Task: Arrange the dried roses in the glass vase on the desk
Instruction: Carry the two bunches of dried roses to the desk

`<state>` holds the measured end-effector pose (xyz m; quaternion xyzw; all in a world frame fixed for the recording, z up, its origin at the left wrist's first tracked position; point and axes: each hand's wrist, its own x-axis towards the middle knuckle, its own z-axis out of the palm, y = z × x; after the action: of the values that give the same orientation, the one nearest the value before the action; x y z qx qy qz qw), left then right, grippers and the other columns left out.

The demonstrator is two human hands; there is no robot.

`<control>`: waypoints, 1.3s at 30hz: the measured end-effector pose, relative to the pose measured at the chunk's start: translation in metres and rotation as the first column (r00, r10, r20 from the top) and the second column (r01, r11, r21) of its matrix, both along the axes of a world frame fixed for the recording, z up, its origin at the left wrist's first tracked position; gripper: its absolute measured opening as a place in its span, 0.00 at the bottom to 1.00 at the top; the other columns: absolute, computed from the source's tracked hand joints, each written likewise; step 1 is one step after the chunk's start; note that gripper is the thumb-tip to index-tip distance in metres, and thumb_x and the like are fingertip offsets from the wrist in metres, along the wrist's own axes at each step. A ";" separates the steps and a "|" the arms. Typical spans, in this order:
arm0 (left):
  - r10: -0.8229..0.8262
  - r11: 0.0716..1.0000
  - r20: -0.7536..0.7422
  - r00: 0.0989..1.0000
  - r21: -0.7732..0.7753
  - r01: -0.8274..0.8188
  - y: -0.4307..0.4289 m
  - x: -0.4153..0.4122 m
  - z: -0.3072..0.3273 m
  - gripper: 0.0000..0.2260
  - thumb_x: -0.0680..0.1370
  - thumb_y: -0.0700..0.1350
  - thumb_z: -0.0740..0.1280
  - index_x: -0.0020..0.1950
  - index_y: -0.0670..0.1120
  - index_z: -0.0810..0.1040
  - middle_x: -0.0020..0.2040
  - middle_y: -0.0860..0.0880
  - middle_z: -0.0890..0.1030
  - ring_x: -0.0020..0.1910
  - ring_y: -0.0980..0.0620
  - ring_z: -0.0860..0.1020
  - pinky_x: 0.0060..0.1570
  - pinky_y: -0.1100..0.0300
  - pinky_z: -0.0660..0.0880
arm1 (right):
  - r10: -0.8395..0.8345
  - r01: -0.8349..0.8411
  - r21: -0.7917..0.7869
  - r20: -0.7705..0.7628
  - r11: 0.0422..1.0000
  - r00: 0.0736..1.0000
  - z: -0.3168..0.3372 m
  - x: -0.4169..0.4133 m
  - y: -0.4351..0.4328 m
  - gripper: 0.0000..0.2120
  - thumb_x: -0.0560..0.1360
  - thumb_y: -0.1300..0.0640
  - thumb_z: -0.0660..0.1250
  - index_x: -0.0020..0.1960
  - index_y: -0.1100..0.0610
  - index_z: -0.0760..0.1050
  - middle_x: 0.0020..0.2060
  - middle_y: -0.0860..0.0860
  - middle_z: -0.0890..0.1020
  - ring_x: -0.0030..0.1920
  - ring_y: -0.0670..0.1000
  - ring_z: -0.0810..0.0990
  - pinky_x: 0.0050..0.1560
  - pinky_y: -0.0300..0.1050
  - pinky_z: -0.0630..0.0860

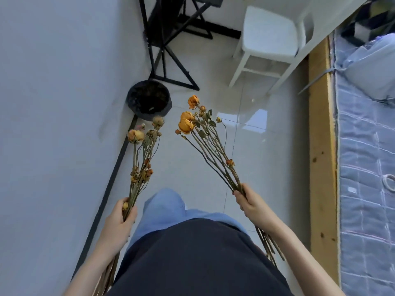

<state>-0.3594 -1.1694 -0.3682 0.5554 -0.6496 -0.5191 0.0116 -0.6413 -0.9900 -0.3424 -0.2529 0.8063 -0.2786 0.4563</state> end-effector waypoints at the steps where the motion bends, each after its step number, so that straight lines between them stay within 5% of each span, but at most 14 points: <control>1: -0.023 1.000 -0.003 1.000 -0.005 0.023 -0.013 -0.017 0.001 0.07 0.80 0.46 0.59 0.57 0.54 0.67 0.36 0.46 0.75 0.28 0.51 0.70 0.25 0.60 0.68 | -0.028 0.028 -0.005 0.003 1.000 1.000 0.002 -0.011 -0.006 0.10 0.81 0.55 0.55 0.44 0.61 0.63 0.31 0.48 0.66 0.29 0.45 0.62 0.30 0.39 0.62; 11: -0.245 0.969 0.015 0.969 -0.028 0.245 -0.151 -0.177 0.002 0.07 0.79 0.47 0.61 0.53 0.59 0.67 0.26 0.50 0.69 0.21 0.58 0.67 0.21 0.61 0.66 | -0.274 0.277 -0.026 0.093 0.961 0.957 -0.004 -0.133 -0.090 0.10 0.81 0.57 0.55 0.49 0.65 0.66 0.30 0.46 0.65 0.27 0.42 0.61 0.26 0.34 0.61; 25: -0.465 0.876 -0.010 0.885 -0.149 0.458 -0.325 -0.436 0.030 0.06 0.78 0.49 0.62 0.53 0.58 0.69 0.28 0.51 0.75 0.23 0.59 0.71 0.25 0.60 0.68 | -0.406 0.405 -0.098 0.015 0.909 0.914 0.014 -0.348 -0.226 0.08 0.80 0.58 0.55 0.48 0.63 0.67 0.28 0.45 0.65 0.27 0.43 0.62 0.27 0.33 0.62; 39: -0.175 0.981 -0.145 0.974 -0.110 0.160 -0.365 -0.670 0.048 0.12 0.78 0.49 0.62 0.45 0.69 0.69 0.22 0.52 0.69 0.20 0.57 0.67 0.19 0.63 0.65 | -0.225 0.226 -0.146 0.025 0.963 0.974 0.007 -0.637 -0.307 0.07 0.80 0.56 0.56 0.47 0.59 0.68 0.28 0.43 0.67 0.28 0.43 0.63 0.27 0.35 0.63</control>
<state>-1.0298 -1.5346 -0.3203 0.4558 -0.7159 -0.5271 0.0448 -1.2778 -1.2967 -0.3351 -0.1915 0.8051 -0.3890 0.4048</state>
